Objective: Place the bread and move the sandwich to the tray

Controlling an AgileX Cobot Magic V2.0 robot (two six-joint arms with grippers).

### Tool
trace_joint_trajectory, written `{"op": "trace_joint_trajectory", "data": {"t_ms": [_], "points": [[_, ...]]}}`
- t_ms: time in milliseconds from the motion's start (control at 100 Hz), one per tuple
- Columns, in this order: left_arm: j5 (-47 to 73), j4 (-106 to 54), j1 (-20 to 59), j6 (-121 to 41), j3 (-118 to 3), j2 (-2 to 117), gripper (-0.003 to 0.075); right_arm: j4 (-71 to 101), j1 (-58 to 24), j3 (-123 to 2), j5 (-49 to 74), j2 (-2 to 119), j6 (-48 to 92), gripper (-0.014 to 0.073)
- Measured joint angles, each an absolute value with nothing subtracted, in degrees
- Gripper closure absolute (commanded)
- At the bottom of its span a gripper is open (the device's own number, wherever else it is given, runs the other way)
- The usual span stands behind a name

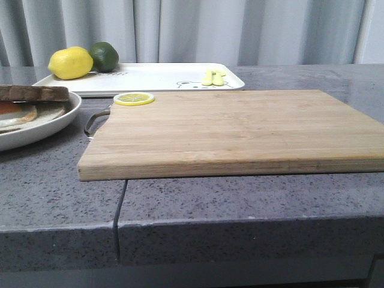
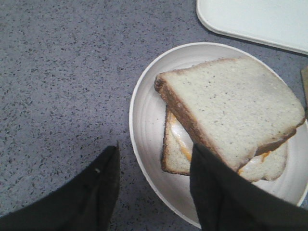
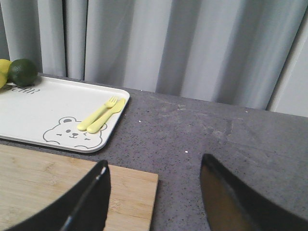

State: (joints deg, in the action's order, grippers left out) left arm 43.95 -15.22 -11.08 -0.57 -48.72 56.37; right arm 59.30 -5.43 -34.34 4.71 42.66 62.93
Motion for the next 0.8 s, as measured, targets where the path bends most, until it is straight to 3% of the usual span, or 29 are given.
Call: {"op": "trace_joint_trajectory", "data": {"t_ms": [800], "points": [[38.02,-18.05,-11.38,-0.78,-48.72,74.33,0.0407,59.3,-5.43,-34.34,4.71,42.66,62.93,0.0169]]}}
